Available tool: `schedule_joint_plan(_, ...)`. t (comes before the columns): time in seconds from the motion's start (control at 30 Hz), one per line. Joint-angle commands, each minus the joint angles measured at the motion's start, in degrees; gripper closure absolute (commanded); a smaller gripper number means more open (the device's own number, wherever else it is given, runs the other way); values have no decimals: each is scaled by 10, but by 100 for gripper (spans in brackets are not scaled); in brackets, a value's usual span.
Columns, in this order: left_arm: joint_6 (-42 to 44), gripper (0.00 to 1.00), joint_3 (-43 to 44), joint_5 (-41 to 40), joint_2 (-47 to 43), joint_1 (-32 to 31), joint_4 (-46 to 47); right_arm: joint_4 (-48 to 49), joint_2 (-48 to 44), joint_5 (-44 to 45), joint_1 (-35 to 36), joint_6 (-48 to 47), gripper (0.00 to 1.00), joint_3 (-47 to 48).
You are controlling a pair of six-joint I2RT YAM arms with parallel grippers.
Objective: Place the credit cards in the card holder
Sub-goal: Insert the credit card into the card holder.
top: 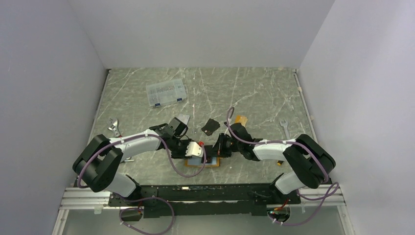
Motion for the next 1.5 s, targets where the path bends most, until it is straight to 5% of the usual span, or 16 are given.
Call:
schedule_joint_plan(0.0,-41,61,-8,-14,-1,-20,20,75,-2,33,2,27,100,-18)
schedule_joint_plan(0.97,-110,72,-2,-68,2,-48,-4,156,57,17,19,47,100,-51)
schedule_joint_plan(1.47,-111,78,3,-76,7,-55,-6,75,51,11,23,11,100,-52)
